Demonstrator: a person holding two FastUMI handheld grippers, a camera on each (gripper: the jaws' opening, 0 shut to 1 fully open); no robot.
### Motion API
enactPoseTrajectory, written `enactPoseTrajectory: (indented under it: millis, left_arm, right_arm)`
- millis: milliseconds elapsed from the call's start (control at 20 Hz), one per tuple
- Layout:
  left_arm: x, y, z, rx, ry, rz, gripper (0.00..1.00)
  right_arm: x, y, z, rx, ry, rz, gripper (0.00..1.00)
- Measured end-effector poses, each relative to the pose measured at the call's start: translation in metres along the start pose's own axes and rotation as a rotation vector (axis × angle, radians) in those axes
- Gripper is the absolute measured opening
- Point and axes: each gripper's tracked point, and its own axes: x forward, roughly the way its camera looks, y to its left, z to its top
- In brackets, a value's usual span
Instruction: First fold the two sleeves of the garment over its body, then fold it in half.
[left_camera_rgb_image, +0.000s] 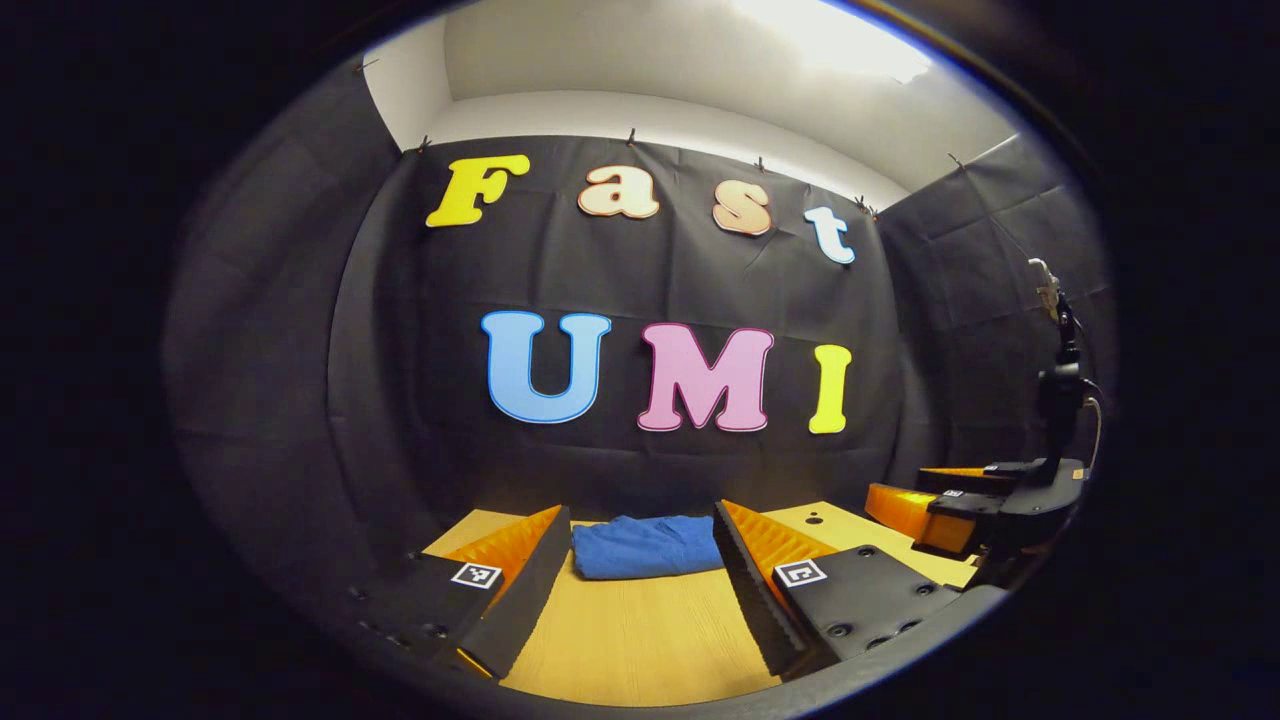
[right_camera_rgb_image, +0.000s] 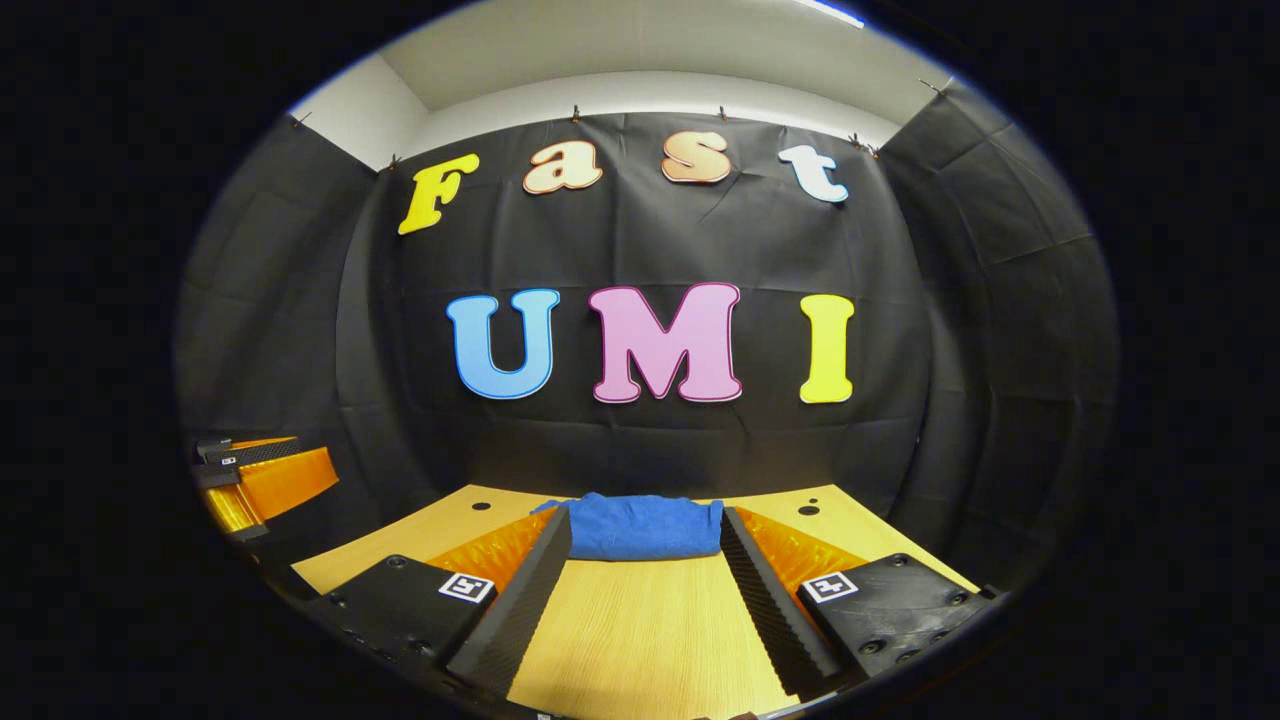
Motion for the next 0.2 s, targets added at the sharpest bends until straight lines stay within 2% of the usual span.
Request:
enactPoseTrajectory:
  millis: [200]
  left_arm:
    - [-0.0055, 0.0066, 0.0016, 0.0, -0.003, 0.018, 0.81]
  right_arm:
    - [0.0063, 0.0069, 0.0056, 0.003, -0.009, 0.023, 0.95]
